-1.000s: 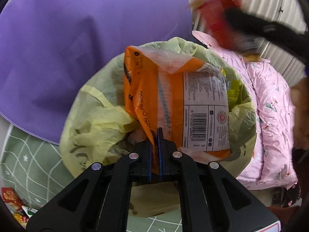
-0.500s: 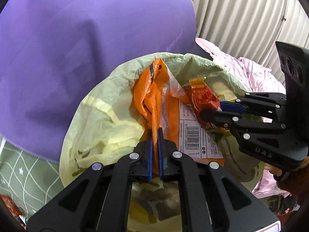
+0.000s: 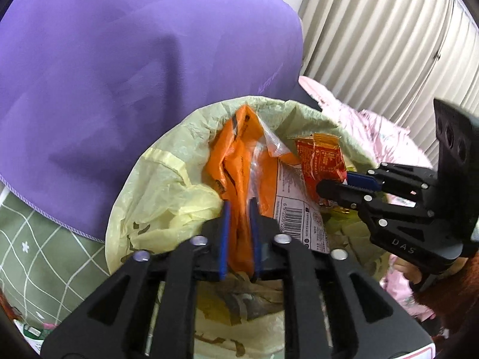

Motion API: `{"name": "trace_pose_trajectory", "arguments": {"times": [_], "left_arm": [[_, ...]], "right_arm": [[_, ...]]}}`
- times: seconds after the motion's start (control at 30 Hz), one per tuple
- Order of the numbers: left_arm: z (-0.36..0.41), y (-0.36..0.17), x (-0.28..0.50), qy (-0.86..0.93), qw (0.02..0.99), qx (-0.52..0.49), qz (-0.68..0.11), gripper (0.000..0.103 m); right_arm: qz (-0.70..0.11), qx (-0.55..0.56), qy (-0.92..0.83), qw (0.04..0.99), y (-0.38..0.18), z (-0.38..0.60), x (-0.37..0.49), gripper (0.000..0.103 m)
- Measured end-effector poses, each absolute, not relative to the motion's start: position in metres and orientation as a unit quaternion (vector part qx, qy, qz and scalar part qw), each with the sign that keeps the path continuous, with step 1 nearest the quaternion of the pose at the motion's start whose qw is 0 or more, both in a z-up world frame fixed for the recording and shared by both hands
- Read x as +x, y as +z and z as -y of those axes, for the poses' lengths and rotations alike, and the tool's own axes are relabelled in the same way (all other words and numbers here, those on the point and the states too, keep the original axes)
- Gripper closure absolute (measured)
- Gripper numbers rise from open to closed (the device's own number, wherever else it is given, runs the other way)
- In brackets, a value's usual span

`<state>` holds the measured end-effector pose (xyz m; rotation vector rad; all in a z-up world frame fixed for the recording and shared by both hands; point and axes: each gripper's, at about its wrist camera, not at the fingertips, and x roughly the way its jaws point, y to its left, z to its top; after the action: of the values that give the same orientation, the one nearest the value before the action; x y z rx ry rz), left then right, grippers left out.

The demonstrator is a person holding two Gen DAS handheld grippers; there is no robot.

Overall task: Collect trash
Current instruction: 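Open both grippers to drop the items into the yellow bag, then move both tools back to the remaining items on the table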

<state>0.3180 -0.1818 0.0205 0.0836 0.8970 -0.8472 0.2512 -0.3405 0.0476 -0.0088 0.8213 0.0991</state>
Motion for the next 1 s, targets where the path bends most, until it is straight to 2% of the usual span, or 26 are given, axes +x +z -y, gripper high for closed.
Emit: {"name": "trace_pose_trajectory", "arguments": {"times": [0.07,0.1,0.27,0.33,0.63,0.77,1.0], "left_arm": [[0.17,0.028,0.317,-0.404,0.812,0.026,-0.419,0.075],[0.164,0.033,0.317,-0.402,0.816,0.022,-0.415,0.074],[0.13,0.053,0.31,-0.372,0.842,-0.013,-0.39,0.066],[0.114,0.061,0.301,-0.351,0.859,-0.027,-0.372,0.065],[0.009,0.067,0.266,-0.215,0.921,-0.052,-0.32,0.063],[-0.049,0.053,0.249,-0.153,0.934,-0.07,-0.316,0.059],[-0.149,0.025,0.219,-0.04,0.939,-0.123,-0.319,0.058]], "right_arm": [[-0.395,-0.006,0.045,0.917,0.049,0.339,0.249,0.073],[-0.391,-0.006,0.044,0.919,0.05,0.339,0.248,0.067],[-0.38,-0.005,0.031,0.924,0.058,0.339,0.242,0.066],[-0.369,-0.005,0.026,0.929,0.064,0.337,0.238,0.059],[-0.312,0.014,0.053,0.949,0.089,0.305,0.228,0.058],[-0.301,-0.006,0.094,0.949,0.091,0.268,0.231,0.058],[-0.305,-0.029,0.167,0.937,0.083,0.202,0.24,0.058]]}}
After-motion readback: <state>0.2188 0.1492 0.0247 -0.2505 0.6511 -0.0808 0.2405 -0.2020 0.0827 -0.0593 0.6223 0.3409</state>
